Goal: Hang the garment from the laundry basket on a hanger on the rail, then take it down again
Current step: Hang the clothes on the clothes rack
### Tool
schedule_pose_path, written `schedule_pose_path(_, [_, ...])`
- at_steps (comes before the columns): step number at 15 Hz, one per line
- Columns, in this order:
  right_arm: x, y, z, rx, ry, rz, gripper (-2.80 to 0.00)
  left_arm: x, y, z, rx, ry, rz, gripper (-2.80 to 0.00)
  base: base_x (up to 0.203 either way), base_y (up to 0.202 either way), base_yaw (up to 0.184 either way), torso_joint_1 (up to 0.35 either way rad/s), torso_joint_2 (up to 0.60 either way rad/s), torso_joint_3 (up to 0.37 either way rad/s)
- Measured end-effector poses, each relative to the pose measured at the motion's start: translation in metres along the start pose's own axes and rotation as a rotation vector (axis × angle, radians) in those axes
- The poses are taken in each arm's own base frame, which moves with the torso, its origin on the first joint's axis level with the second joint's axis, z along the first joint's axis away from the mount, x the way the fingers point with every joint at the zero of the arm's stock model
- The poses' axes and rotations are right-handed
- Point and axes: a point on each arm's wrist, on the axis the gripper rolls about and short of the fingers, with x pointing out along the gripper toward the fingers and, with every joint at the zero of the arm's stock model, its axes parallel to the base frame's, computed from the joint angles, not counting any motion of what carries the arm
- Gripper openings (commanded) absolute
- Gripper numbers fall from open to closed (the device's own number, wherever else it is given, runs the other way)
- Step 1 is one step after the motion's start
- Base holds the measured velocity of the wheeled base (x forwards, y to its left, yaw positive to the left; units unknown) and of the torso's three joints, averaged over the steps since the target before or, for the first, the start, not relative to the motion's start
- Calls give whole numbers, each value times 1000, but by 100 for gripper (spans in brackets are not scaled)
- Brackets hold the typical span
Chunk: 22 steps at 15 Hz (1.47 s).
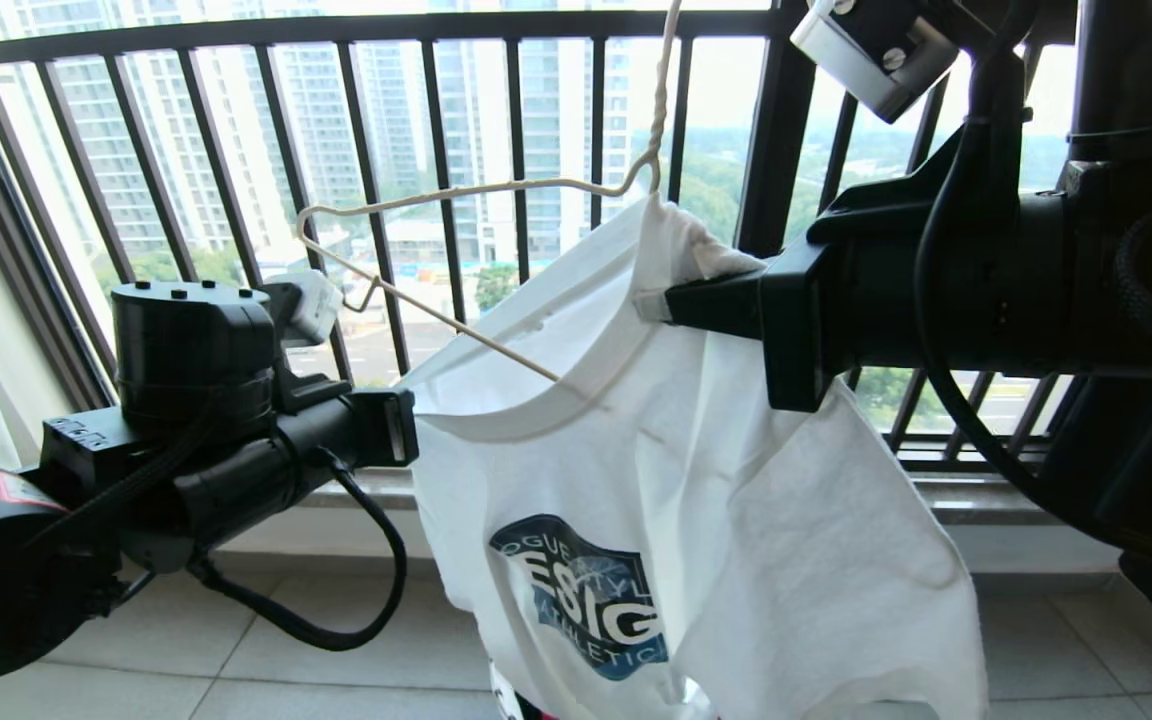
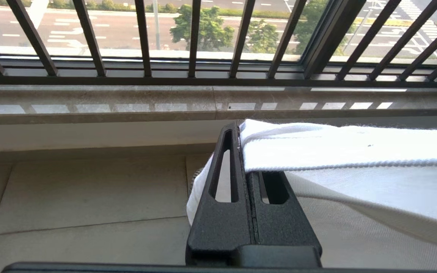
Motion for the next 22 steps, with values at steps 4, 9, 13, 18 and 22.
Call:
schedule_pose_path(4, [1,-6,-1,4,2,-13,-280,-3,12,12,-13,-31,35,-280,0,0,0,0,0,0])
schedule_pose_path(9, [-3,-12,-1,9,-5,11,-280,-12,32,19,-32,25,-38,-280,0,0,0,0,0,0])
schedule_pose_path(13, [-3,-12,-8,-42,18,20,-280,-12,42,26,-44,2,0,-280,0,0,0,0,0,0])
schedule_pose_path(18, [-2,-12,-14,-65,36,26,-280,-13,51,34,-52,-24,32,-280,0,0,0,0,0,0])
schedule_pose_path(22, [2,-14,-18,-84,53,22,-280,-16,59,42,-58,-53,57,-280,0,0,0,0,0,0])
